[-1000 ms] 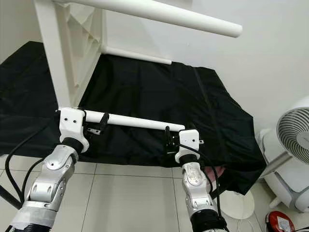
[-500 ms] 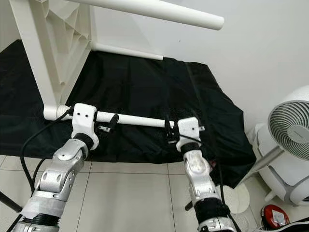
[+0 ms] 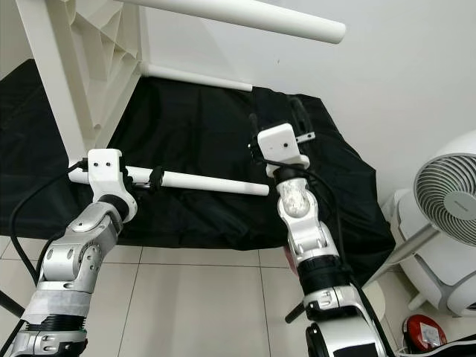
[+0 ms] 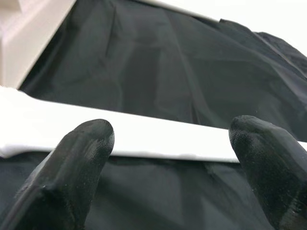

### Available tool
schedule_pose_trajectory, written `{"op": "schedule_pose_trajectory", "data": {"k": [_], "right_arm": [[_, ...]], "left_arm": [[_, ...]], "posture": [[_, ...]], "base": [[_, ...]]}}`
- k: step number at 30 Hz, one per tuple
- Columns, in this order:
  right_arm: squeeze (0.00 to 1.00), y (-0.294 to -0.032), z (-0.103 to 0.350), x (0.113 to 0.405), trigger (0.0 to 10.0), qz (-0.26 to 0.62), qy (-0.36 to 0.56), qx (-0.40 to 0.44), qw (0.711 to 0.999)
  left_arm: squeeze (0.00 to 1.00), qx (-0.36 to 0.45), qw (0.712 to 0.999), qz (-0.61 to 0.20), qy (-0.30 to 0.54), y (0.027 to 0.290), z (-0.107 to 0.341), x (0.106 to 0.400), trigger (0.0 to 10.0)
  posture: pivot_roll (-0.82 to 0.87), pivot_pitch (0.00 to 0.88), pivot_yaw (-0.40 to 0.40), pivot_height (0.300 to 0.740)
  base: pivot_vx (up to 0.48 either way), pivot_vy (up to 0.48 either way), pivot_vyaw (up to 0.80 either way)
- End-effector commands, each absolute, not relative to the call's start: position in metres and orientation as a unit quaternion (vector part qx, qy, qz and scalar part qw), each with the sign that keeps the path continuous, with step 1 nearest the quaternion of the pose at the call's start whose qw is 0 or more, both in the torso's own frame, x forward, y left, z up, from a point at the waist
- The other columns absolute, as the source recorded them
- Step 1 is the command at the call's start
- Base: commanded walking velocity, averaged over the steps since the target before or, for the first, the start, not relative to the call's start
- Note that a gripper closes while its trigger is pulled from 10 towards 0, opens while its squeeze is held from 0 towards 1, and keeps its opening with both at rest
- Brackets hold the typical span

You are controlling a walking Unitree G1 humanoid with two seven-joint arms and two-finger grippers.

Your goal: Building children table

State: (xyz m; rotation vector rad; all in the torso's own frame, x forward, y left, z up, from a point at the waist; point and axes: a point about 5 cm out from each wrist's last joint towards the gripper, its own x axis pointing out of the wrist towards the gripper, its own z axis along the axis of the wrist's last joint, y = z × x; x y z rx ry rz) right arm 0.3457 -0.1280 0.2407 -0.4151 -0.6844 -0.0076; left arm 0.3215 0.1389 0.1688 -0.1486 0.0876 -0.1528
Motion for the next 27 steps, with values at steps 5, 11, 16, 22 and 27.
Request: {"op": "schedule_pose_trajectory", "data": {"k": [5,11,16,22,27], "right_arm": [[0.0,-0.123,0.259,0.344,10.0,-0.001,-0.37,-0.224,0.901],[0.0,-0.119,0.265,0.343,10.0,0.004,-0.385,-0.242,0.891],[0.0,-0.117,0.265,0.341,10.0,0.008,-0.39,-0.251,0.886],[0.0,-0.118,0.257,0.333,10.0,0.007,-0.389,-0.269,0.881],[0.0,-0.12,0.257,0.33,10.0,0.002,-0.392,-0.28,0.876]], "left_arm": [[0.0,-0.107,0.988,-0.057,0.098,0.137,0.154,0.324,10.0],[0.0,-0.122,0.986,-0.021,0.115,0.143,0.151,0.332,10.0],[0.0,-0.144,0.982,0.013,0.122,0.153,0.15,0.341,10.0],[0.0,-0.196,0.969,0.05,0.14,0.167,0.149,0.354,10.0],[0.0,-0.22,0.963,0.055,0.144,0.168,0.149,0.36,10.0]], "posture": [[0.08,0.0,-0.145,0.74],[0.07,0.0,-0.146,0.74],[0.06,0.0,-0.139,0.74],[0.05,0.0,-0.124,0.74],[0.04,0.0,-0.115,0.74]], "base": [[0.0,0.0,0.0],[0.0,0.0,0.0],[0.0,0.0,0.0],[0.0,0.0,0.0],[0.0,0.0,0.0]]}}
